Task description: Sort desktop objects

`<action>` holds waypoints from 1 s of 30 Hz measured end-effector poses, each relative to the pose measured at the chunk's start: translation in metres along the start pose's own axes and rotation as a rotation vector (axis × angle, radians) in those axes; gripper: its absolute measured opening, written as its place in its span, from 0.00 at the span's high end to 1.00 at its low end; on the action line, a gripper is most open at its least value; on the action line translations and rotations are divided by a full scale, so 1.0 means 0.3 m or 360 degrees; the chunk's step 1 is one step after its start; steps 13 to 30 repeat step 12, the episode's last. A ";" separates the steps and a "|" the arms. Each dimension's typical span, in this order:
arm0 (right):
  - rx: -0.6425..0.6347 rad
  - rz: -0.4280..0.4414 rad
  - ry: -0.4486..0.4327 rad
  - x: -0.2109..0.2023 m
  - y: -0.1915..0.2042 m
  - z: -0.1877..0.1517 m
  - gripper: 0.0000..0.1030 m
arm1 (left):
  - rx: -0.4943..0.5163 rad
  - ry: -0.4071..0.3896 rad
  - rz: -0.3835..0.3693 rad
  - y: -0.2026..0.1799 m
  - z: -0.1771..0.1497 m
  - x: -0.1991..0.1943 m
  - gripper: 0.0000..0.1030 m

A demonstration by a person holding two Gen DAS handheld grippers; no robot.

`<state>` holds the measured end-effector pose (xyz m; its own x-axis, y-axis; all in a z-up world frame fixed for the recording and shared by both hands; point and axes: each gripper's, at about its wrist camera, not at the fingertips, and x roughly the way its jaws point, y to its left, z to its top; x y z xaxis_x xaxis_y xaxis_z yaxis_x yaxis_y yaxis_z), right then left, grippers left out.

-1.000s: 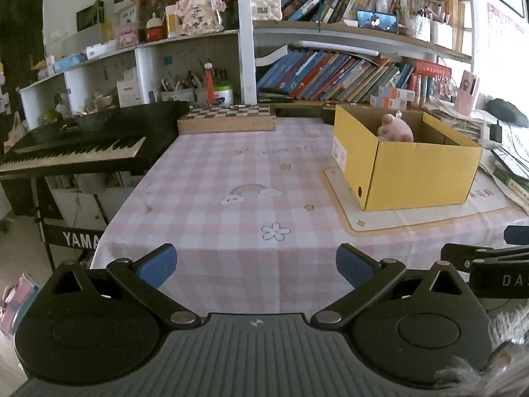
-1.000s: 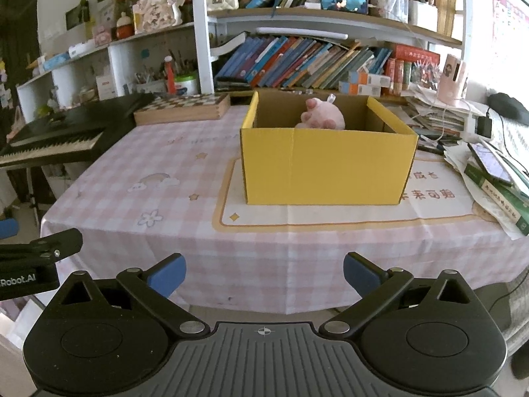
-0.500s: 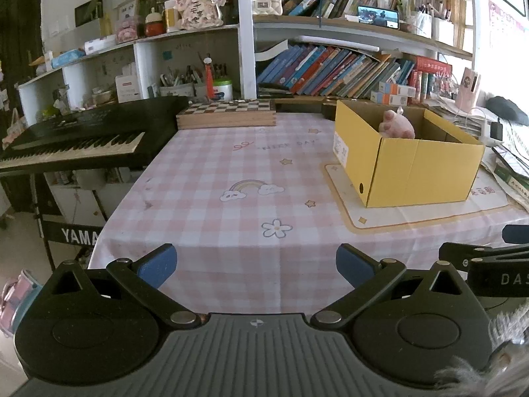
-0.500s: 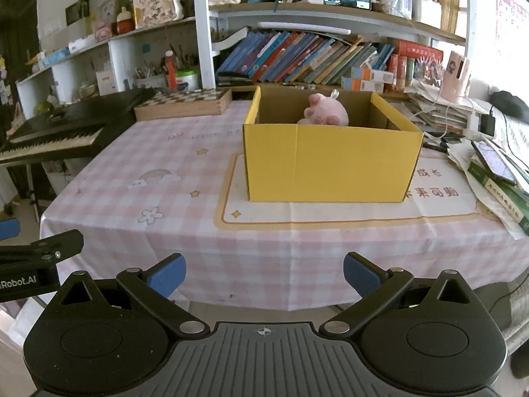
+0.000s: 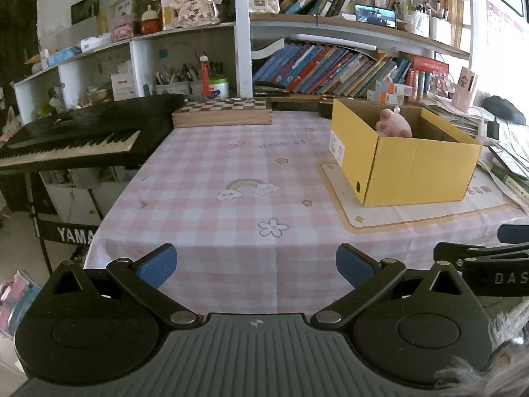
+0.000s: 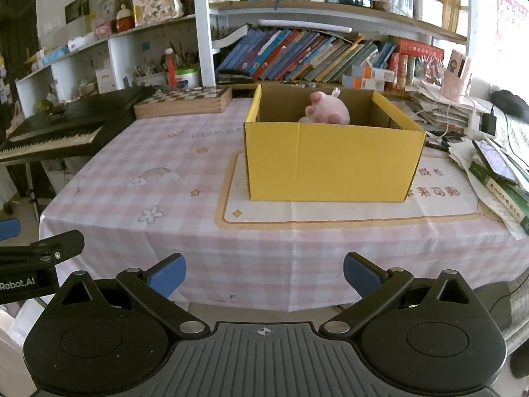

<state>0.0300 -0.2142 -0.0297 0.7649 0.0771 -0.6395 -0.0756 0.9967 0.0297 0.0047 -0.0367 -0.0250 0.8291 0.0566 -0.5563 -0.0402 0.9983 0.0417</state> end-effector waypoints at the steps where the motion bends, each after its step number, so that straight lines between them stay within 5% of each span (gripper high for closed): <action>1: -0.0001 0.0000 0.0005 0.002 0.001 0.000 0.00 | -0.0004 0.0005 -0.0007 0.002 -0.002 0.004 0.00; 30: 0.0005 -0.0004 0.0031 0.015 0.007 -0.001 0.00 | -0.0013 0.0026 0.0004 0.010 -0.002 0.017 0.00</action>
